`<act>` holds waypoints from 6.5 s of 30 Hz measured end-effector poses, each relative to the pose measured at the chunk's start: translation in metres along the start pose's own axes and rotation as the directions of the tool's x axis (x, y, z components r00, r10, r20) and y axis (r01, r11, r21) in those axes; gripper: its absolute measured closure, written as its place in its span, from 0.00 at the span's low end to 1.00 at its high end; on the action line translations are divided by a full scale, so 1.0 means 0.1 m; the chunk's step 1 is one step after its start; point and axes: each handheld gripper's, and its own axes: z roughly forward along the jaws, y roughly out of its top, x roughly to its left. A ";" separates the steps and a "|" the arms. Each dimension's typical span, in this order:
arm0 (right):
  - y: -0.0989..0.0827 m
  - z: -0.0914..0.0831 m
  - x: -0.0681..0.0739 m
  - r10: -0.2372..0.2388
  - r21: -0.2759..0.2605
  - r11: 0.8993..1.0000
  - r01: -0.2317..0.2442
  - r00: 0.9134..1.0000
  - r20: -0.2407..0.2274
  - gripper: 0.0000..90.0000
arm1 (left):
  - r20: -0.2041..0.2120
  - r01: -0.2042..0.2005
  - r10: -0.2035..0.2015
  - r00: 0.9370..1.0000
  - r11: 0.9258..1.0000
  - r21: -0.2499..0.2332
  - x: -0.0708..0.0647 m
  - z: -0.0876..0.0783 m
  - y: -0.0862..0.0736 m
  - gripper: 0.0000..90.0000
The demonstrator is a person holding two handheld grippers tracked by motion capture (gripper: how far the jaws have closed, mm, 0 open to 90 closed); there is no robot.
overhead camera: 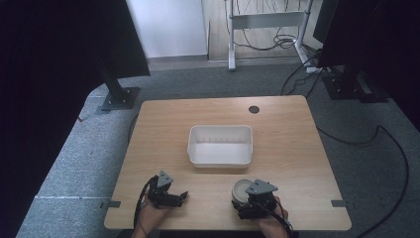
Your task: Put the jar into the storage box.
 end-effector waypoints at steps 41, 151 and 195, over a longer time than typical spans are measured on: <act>0.54 0.29 -0.17 0.036 -0.048 0.998 -0.035 0.999 0.024 0.10 | 0.000 0.001 -0.001 1.000 1.000 0.000 0.00 0.00 0.00 0.02; 1.02 1.36 -0.62 0.119 0.050 0.991 -0.125 0.986 0.114 0.08 | 0.001 0.001 -0.001 1.000 1.000 -0.002 0.00 0.00 0.00 0.02; 0.97 0.89 -0.51 0.025 0.002 1.000 -0.025 0.995 0.101 0.03 | 0.001 0.000 0.000 1.000 1.000 0.000 0.00 0.00 0.00 0.02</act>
